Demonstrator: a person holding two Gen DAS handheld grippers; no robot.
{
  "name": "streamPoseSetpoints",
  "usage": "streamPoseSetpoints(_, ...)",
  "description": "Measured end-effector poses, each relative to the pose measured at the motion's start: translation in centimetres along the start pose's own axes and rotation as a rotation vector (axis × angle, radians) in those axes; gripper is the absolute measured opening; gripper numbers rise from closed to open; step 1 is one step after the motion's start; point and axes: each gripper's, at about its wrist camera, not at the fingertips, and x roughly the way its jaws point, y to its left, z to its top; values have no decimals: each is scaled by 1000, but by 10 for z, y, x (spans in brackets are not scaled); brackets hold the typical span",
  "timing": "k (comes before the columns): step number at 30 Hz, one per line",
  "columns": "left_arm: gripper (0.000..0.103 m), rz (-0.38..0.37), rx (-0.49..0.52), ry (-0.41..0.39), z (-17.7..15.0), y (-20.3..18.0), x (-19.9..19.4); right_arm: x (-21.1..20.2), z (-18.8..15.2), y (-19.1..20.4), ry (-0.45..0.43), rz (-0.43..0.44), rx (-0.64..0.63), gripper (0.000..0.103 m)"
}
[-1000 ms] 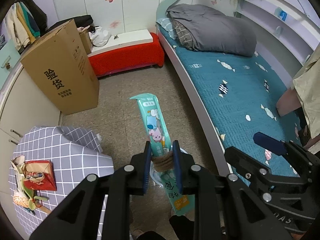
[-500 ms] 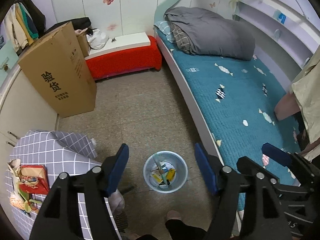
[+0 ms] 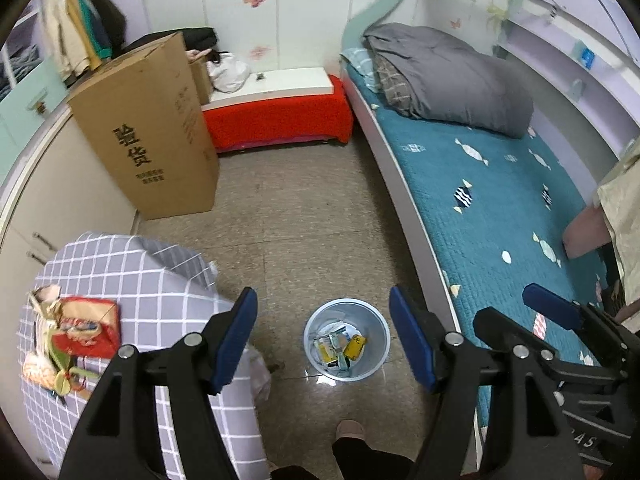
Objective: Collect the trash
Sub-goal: 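Return both grippers to the table over the remaining trash, then grasp the white-orange plastic bag with the left gripper while the right grasps the green plush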
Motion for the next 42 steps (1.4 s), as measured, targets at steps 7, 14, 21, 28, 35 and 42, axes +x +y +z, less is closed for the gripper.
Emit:
streamPoseSetpoints(7,67,56,-110,12,-19,45,-21,12,-3,41,37,81,-79,77)
streamPoseSetpoints(14,67,139,-252,23,-56,105,-49,29,-16,98,99,181,-172,78)
streamPoseSetpoints(21,68,230,-387,51,-101,180,-73,54,-42,177,188,278,-290,78)
streamPoseSetpoints(28,70,278,-497,79,-147,270,-86,83,-76,261,250,310,-363,78)
streamPoseSetpoints(35,71,263,-562,88,-171,369,-87,118,-96,324,270,263,-327,78)
streamPoseSetpoints(42,72,207,-585,122,-169,438,-57,153,-110,363,276,190,-262,78)
